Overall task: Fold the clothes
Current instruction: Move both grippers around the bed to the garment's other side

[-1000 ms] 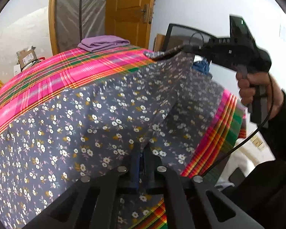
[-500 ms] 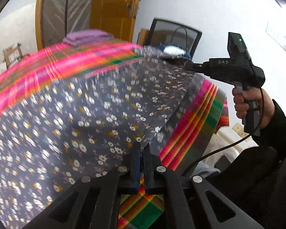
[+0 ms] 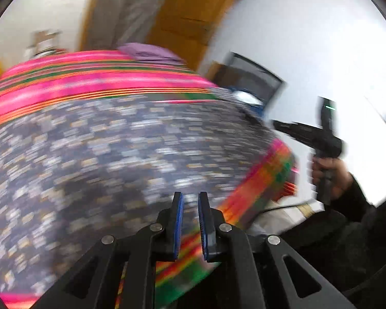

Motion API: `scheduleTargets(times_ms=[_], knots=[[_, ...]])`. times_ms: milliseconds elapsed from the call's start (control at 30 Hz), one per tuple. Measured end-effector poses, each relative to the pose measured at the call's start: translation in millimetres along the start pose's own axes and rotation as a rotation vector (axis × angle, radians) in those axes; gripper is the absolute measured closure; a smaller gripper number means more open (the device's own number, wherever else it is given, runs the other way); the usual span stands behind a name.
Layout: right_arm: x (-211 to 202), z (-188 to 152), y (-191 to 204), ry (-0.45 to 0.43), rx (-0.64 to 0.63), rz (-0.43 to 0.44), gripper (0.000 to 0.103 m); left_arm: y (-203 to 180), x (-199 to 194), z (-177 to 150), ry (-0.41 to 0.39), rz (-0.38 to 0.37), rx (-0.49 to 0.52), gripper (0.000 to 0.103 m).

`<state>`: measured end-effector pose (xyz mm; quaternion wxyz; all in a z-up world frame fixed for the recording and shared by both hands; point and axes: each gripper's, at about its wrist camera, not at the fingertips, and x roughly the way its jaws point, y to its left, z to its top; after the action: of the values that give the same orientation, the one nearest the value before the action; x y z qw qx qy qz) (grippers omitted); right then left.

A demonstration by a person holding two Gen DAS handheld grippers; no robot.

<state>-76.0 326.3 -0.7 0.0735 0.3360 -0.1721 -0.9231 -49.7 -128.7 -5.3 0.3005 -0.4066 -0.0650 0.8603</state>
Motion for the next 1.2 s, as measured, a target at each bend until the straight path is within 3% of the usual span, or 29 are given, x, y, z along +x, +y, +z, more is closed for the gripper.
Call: scheduleTargets(times_ms=[133,267,400,567,633,733,767,833,1000,1200], knots=[[17,-4,40,0.058,-0.121,0.187,0.092,35,-13,-17,-0.001,0.124,-0.136,0.092],[42,-19,86,0.172,-0.254,0.324,0.092,39,-25,-32,-0.015,0.12,-0.164,0.092],[56,-32,124,0.242,-0.38,0.405,0.092,36,-36,-40,-0.035,0.139,-0.167,0.092],[67,-52,171,0.328,-0.56,0.513,0.092,48,-46,-35,-0.106,0.174,-0.247,0.092],[73,-66,184,0.383,-0.641,0.524,0.092,55,-49,-36,-0.126,0.196,-0.275,0.092],[73,-69,193,0.374,-0.7,0.525,0.092,68,-54,-37,-0.158,0.226,-0.332,0.092],[73,-63,194,0.357,-0.687,0.53,0.092,73,-56,-37,-0.171,0.234,-0.353,0.092],[78,-45,196,0.319,-0.654,0.509,0.075,82,-59,-34,-0.188,0.247,-0.369,0.092],[108,8,214,0.289,-0.663,0.456,0.07,95,-62,-28,-0.208,0.265,-0.388,0.092],[178,39,234,0.504,-0.623,0.515,0.069,110,-62,-34,-0.217,0.293,-0.432,0.092]])
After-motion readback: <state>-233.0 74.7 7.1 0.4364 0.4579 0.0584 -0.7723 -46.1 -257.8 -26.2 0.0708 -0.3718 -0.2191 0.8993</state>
